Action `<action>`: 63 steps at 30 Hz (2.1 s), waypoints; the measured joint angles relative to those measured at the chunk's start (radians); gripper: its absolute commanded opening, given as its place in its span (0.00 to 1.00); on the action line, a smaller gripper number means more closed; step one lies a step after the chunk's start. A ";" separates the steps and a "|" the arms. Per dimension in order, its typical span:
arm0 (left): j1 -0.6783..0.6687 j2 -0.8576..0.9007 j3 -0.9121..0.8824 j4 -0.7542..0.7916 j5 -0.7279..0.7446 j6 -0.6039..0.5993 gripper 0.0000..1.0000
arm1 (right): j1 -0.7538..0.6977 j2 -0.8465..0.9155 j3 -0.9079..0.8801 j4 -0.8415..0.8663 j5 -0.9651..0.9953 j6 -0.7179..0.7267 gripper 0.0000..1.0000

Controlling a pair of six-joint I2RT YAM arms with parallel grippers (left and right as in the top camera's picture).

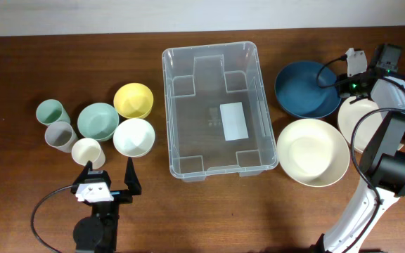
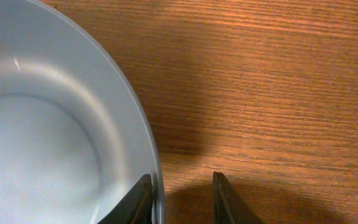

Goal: Pack container
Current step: 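Close the right gripper on the teal plate's rim, then lift the teal plate with the right gripper toward the container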

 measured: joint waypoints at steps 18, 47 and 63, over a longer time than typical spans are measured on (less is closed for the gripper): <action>0.000 0.000 0.000 0.000 0.000 0.000 1.00 | 0.000 0.029 0.000 0.012 -0.067 0.018 0.10; 0.000 0.000 0.000 0.000 0.000 0.000 1.00 | 0.000 0.018 0.502 -0.190 -0.171 0.187 0.04; 0.000 0.000 0.000 0.000 0.000 0.000 1.00 | 0.000 0.089 0.519 -0.325 -0.051 0.211 0.67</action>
